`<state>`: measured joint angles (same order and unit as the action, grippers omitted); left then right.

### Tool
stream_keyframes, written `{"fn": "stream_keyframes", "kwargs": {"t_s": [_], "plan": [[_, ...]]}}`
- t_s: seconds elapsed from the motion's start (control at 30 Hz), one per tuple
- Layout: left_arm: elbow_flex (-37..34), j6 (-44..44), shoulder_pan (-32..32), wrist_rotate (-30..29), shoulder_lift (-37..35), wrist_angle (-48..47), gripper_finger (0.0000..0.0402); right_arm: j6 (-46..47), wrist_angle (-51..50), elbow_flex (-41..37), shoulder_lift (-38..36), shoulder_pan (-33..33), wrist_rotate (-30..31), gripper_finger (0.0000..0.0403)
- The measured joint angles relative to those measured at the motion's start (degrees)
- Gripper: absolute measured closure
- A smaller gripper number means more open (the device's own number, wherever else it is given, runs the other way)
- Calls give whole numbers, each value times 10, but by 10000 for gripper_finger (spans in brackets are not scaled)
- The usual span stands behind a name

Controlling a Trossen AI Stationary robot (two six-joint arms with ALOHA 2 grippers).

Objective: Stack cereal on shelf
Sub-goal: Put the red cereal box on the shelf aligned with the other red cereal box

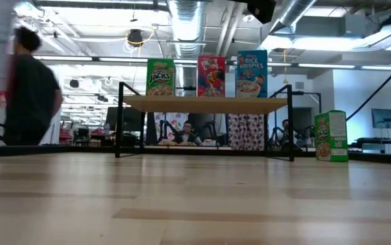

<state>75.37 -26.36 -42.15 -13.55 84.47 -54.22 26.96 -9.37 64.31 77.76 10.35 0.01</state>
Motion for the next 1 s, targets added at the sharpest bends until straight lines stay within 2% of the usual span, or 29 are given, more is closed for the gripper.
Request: {"fn": "stream_keyframes", "kwargs": {"t_s": [0.33, 0.5, 0.77, 1.0], "plan": [[34, 25, 114, -25, 0, -6, 218, -6, -4, 0, -6, -28, -17, 109], [59, 72, 191, -34, 0, -11, 218, -71, -6, 0, -33, -46, -18, 109], [111, 201, 330, -39, 0, -16, 218, -186, -3, 0, -94, -84, -17, 109], [162, 314, 448, -51, 0, 1, 218, -244, -13, 0, -104, -115, -16, 109]]}}
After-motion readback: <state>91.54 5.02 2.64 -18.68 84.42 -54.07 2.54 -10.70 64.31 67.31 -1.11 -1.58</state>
